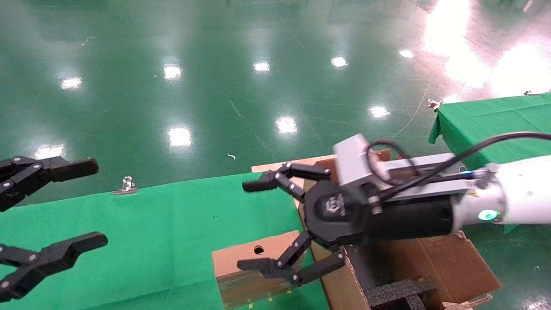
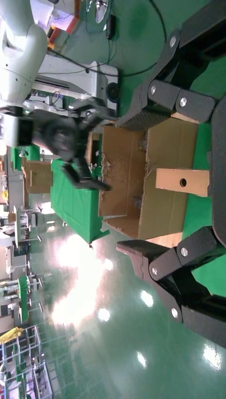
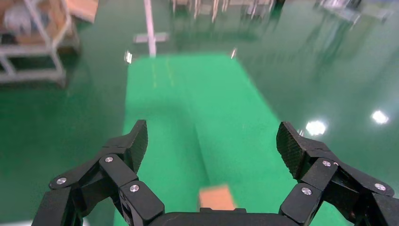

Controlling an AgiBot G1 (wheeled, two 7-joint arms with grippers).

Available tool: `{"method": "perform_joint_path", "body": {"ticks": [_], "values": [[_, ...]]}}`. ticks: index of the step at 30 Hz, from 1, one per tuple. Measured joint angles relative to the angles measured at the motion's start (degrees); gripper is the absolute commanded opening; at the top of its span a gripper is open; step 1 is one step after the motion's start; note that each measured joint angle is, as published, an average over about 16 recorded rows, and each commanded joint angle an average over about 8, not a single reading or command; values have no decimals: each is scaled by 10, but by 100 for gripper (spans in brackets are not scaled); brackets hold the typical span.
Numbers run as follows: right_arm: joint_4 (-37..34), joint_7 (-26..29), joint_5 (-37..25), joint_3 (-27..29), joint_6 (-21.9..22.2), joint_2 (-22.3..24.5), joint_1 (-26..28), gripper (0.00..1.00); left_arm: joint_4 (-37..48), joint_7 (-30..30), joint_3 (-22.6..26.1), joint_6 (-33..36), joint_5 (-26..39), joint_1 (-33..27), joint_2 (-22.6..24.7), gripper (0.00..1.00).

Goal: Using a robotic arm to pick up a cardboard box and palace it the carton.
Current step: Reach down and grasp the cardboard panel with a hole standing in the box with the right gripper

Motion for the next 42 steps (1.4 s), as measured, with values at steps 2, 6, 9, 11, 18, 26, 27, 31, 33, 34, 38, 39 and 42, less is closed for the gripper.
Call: {"method": "perform_joint_path", "body": {"ticks": [2, 6, 9, 11, 18, 26, 27, 31, 33, 34, 38, 39, 42], "values": [[-6, 4, -36, -18, -3, -10, 17, 100, 0, 0, 0, 0, 0, 0, 0, 0], [-26, 6, -106, -54, -10, -38, 52, 100, 0, 0, 0, 0, 0, 0, 0, 0], [-45, 1, -154, -80, -14, -63, 75, 100, 0, 0, 0, 0, 0, 0, 0, 0], [-60, -4, -184, -97, -17, -80, 90, 100, 0, 0, 0, 0, 0, 0, 0, 0], [-113, -28, -274, -149, -24, -136, 138, 100, 0, 0, 0, 0, 0, 0, 0, 0], [-157, -54, -353, -208, -34, -186, 190, 100, 0, 0, 0, 0, 0, 0, 0, 4], [-160, -57, -360, -215, -35, -190, 195, 100, 0, 0, 0, 0, 0, 0, 0, 16], [-171, -67, -383, -239, -38, -206, 213, 100, 0, 0, 0, 0, 0, 0, 0, 66], [-175, -70, -391, -249, -39, -212, 220, 86, 0, 0, 0, 0, 0, 0, 0, 91], [-176, -72, -393, -253, -40, -214, 222, 74, 0, 0, 0, 0, 0, 0, 0, 100], [-180, -76, -399, -264, -41, -220, 229, 24, 0, 0, 0, 0, 0, 0, 0, 100], [-181, -76, -400, -265, -41, -221, 229, 11, 0, 0, 0, 0, 0, 0, 0, 100], [-181, -77, -401, -268, -41, -222, 231, 0, 0, 0, 0, 0, 0, 0, 0, 100]]}}
